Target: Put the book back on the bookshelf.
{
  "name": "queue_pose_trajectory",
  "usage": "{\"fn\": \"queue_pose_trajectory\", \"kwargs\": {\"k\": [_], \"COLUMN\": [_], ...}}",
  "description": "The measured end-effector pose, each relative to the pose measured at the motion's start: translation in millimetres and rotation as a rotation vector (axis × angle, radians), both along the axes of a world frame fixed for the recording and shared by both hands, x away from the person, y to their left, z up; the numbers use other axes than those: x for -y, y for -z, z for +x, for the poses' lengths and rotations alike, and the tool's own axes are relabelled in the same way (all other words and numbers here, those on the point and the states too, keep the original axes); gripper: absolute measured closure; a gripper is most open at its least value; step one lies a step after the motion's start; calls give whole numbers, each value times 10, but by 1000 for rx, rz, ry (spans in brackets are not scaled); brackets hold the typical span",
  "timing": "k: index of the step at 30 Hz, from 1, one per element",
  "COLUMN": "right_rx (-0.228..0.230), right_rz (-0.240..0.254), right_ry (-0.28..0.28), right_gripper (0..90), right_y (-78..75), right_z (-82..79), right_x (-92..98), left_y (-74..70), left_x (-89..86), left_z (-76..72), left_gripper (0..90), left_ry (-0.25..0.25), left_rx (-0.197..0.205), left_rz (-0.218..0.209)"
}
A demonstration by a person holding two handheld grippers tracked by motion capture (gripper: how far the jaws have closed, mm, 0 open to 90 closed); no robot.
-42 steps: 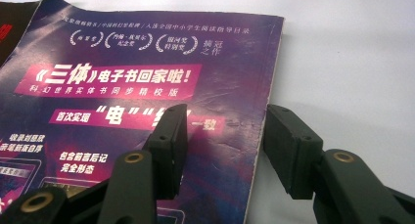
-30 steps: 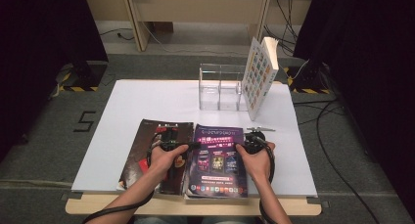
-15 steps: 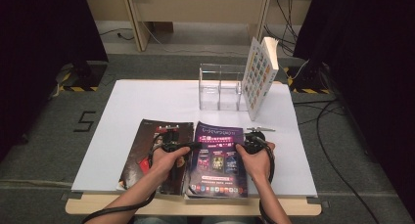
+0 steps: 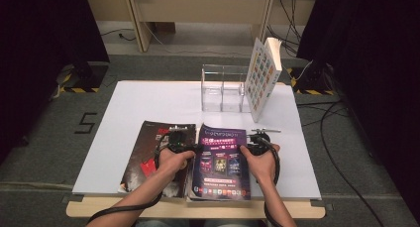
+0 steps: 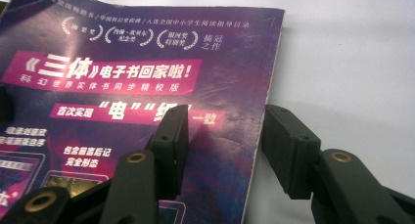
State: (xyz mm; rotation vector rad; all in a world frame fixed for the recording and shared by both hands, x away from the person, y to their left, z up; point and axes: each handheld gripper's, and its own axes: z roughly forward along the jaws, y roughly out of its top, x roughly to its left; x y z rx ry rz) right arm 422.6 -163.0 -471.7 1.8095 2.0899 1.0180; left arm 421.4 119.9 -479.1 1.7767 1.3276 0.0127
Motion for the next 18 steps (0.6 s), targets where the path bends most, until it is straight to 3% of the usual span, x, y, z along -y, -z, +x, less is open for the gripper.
{"fn": "queue_pose_trajectory", "kwargs": {"k": [4, 7, 9, 18], "right_rx": [8, 1, -13, -66], "right_rz": [26, 39, 45, 78], "right_ry": [17, 31, 43, 56], "right_gripper": [521, 510, 508, 495], "right_y": [-45, -91, -95, 16], "right_z": [101, 274, 299, 527], "right_x": [52, 101, 109, 185], "left_y": [-3, 7, 9, 8], "left_x": [4, 48, 54, 62], "left_z": [10, 8, 8, -8], "left_gripper": [799, 800, 800, 800], "left_ry": [0, 6, 8, 10], "left_rx": [-9, -3, -1, -2], "left_rz": [-8, -14, -15, -18]}}
